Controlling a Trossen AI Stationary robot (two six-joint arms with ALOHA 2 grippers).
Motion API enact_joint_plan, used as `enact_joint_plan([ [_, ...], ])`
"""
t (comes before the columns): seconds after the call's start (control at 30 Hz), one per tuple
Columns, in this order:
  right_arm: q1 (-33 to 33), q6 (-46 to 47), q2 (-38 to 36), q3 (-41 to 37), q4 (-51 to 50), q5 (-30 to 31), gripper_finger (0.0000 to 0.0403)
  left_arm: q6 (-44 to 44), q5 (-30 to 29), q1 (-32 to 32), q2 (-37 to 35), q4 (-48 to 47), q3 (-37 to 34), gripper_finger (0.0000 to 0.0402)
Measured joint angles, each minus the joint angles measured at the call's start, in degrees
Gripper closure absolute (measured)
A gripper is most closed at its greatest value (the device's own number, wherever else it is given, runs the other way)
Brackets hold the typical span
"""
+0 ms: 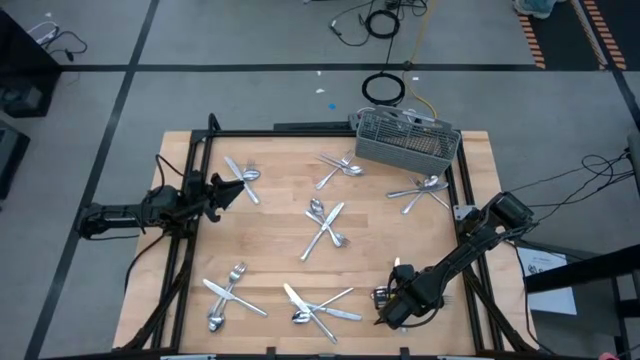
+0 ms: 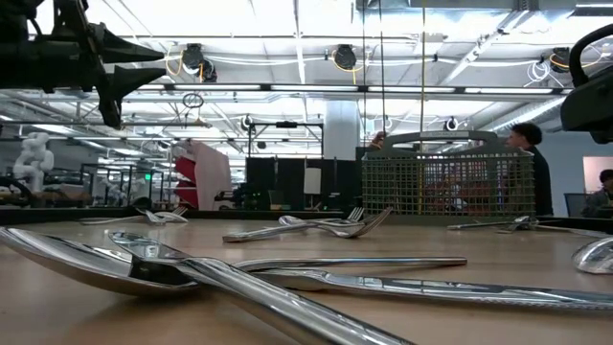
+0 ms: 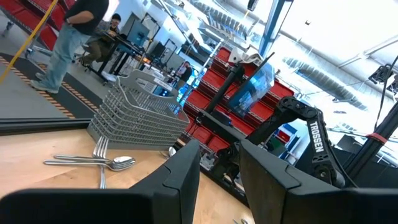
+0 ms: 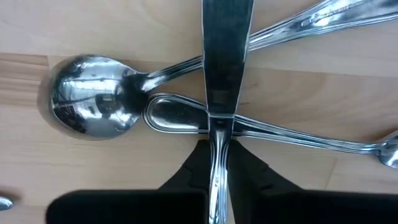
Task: Sort silverware
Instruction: Put the silver table knife into the gray utensil holder
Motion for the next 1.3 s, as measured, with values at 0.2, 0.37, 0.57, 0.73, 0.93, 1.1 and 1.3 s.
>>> enact_joint_plan([
  [0.2, 0.0, 0.3, 0.2, 0.9, -0.5, 0.0, 0.0383, 0.0, 0.0, 0.0, 0.0, 0.0, 0.0, 0.0281],
  [0.37, 0.0, 0.2, 0.3, 5.1, -1.6, 0.5, 0.0385, 0.0, 0.0, 0.0, 0.0, 0.0, 0.0, 0.0281],
  [0.57, -0.5, -1.3, -0.9, 13.1, -12.7, 6.2, 0.0386, 0.0, 0.0, 0.0, 0.0, 0.0, 0.0, 0.0281],
  [0.73, -1.5, -3.3, -4.8, 17.8, -22.5, 20.6, 0.0386, 0.0, 0.0, 0.0, 0.0, 0.0, 0.0, 0.0281],
  [0.93, -4.1, -6.5, -11.3, 18.6, -29.4, 39.7, 0.0387, 0.0, 0.0, 0.0, 0.0, 0.0, 0.0, 0.0281],
  [1.1, -8.8, -14.8, -16.2, 18.6, -33.1, 52.2, 0.0387, -0.1, 0.0, 0.0, 0.0, 0.0, 0.0, 0.0281],
  [1.3, -19.5, -32.7, -20.1, 18.6, -33.5, 59.3, 0.0387, -0.1, 0.0, 0.0, 0.0, 0.0, 0.0, 0.0281],
])
